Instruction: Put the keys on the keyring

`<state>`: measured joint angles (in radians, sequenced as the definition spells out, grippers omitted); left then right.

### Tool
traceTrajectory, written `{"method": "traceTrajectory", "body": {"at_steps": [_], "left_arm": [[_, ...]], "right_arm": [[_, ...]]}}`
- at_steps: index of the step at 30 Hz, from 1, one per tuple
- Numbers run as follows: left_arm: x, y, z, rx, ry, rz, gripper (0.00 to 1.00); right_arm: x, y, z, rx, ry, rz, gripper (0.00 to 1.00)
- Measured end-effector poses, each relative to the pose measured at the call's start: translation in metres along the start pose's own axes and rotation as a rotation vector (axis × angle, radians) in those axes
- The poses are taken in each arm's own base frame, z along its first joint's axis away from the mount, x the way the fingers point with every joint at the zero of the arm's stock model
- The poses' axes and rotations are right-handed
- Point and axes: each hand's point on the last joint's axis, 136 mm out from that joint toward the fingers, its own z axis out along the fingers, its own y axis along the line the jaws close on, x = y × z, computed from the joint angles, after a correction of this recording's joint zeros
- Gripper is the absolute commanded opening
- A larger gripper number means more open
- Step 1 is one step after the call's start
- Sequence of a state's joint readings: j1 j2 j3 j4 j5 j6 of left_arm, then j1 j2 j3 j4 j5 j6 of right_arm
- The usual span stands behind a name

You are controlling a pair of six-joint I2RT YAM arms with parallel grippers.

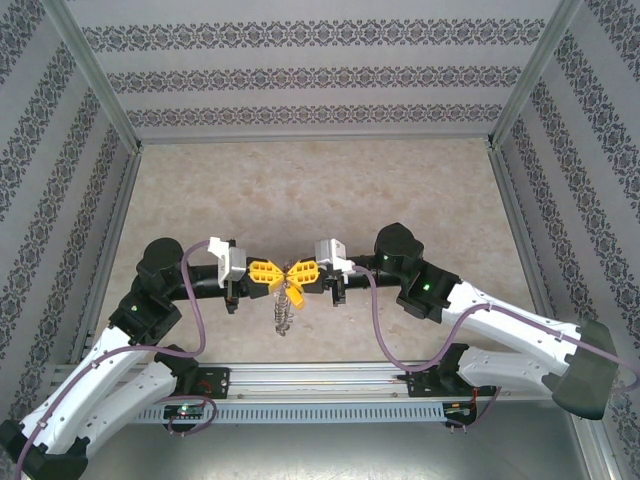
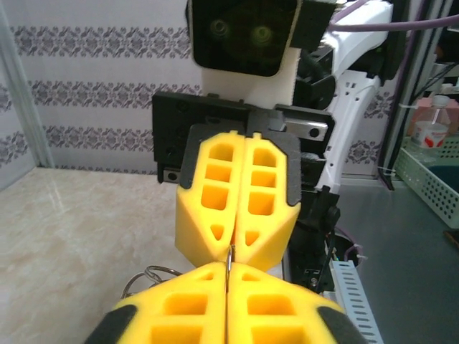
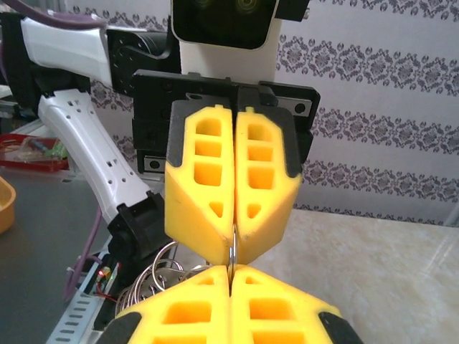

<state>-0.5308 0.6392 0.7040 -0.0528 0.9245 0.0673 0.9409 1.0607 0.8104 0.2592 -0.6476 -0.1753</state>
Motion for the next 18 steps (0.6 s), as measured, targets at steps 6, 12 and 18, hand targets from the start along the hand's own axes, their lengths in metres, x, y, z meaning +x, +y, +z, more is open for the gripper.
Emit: {"method": "traceTrajectory", "body": {"at_steps": [6,12,18], "left_arm": [[-0.015,0.024,-0.006,-0.153,0.057,-0.016,0.4],[-0.02,0.034,-0.009,-0.215,0.132,-0.011,0.43],[0.0,0.029,-0.005,-0.186,0.211,-0.01,0.45]], "right_arm": [[0.015,-0.018,-0.008,0.113,0.141,-0.036,0.0],[0.024,-0.032,-0.018,0.2,0.262,-0.08,0.0],[0.032,-0.03,-0.021,0.205,0.354,-0.102,0.0]]}}
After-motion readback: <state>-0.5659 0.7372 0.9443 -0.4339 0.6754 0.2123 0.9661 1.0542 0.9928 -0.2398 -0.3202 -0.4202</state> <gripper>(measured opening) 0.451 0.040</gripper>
